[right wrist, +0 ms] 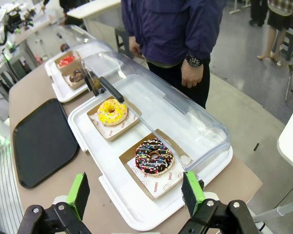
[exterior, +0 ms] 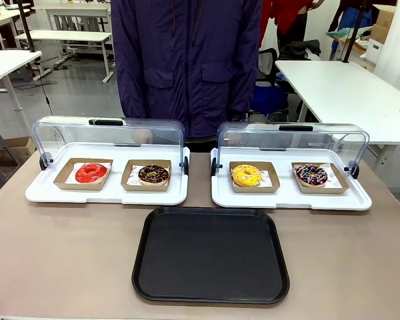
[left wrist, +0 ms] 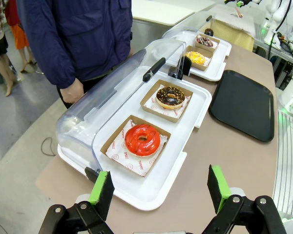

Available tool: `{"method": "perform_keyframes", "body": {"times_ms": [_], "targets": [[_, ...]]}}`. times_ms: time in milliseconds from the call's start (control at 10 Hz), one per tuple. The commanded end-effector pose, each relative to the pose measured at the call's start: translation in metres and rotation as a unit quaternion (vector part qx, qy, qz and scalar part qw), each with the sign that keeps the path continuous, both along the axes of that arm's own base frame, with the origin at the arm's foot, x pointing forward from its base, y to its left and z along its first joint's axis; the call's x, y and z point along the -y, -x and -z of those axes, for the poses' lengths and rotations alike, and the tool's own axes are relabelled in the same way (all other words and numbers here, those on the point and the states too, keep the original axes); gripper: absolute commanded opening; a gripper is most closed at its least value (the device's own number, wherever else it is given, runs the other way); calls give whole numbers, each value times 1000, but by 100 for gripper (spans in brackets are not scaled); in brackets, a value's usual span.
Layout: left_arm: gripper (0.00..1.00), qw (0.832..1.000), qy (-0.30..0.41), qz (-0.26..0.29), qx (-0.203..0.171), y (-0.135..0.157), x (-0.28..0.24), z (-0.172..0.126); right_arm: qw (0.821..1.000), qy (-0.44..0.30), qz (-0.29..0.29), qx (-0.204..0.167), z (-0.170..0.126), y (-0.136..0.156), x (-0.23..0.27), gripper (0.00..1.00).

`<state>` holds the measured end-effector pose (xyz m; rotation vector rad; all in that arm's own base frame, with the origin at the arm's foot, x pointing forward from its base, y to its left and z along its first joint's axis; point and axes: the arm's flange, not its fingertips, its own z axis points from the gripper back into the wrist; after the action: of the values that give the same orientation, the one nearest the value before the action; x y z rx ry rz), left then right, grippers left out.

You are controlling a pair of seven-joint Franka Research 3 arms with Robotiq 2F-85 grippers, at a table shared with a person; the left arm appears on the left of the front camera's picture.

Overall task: Move the first donut from the left to the tray.
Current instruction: Pick up the Paper togo box containing the Donut indicated by the person and place it on the Handle tray.

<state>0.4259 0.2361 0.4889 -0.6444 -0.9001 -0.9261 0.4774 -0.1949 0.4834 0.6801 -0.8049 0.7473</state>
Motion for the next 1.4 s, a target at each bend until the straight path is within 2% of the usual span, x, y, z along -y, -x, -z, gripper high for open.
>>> {"method": "perform_keyframes", "body": {"times_ms": [0,1300], "targets": [[100,1000,2,-2,2,0,1,-2,1000,0,-2,3,-3,1,-1,100],[100,1000,2,-2,2,0,1,-2,1000,0,-2,3,-3,1,-1,100]]}}
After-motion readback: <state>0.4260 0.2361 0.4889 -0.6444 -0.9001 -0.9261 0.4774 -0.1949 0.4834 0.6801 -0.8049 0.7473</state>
